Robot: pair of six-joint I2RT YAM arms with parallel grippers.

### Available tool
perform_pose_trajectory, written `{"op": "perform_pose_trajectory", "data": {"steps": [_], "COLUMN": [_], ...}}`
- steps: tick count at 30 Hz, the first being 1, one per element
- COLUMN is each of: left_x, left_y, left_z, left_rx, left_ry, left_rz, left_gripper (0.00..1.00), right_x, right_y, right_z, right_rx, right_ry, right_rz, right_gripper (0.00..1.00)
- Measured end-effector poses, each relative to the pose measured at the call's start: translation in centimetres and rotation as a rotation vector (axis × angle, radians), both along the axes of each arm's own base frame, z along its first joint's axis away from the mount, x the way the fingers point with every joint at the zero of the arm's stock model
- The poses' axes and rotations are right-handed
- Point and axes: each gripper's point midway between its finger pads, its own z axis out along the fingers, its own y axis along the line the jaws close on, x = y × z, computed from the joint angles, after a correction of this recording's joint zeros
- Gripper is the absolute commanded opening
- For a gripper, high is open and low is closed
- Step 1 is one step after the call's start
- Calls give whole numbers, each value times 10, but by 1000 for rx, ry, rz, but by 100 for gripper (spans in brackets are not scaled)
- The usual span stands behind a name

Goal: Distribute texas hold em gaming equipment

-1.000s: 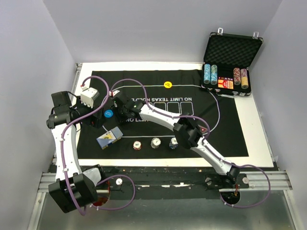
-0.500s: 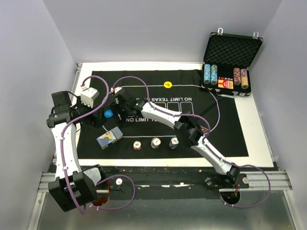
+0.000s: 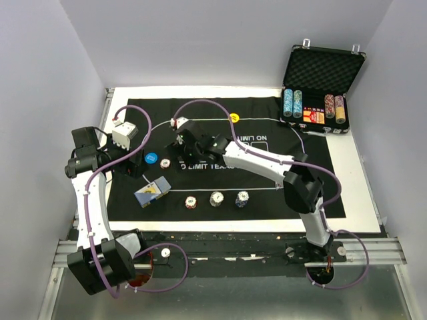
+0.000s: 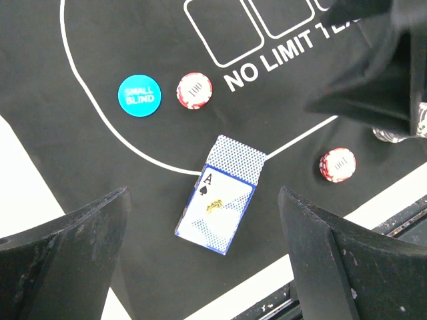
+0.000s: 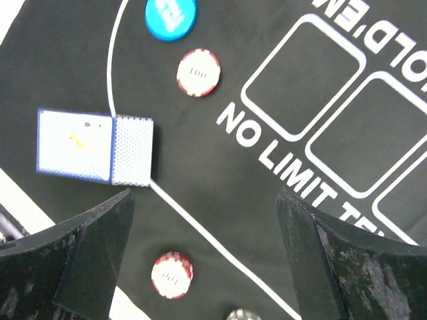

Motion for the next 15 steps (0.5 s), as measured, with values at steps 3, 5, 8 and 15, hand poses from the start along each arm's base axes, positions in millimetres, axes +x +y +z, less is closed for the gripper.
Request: {"op": "perform_pose_trajectory", "data": {"steps": [3,5,8,15], "left_x": [0,0,0,-1], "left_y": [0,0,0,0], "left_z": [0,0,0,1], "left_rx": [0,1,1,3], "left_ry": [0,0,-1,-7], "left_rz": [0,0,0,0], "left_gripper": [99,99,99,99], "right_x": [-25,-45,-69,-91], "right_y": [-6,-7,-16,-22], "right_z": [-12,-30,-55,-71], "right_rx": [-39,-83,-155,-203], "right_ry": [22,48,90,126], "right_rz": [33,64,96,126], "right_gripper": [95,94,92,84]}}
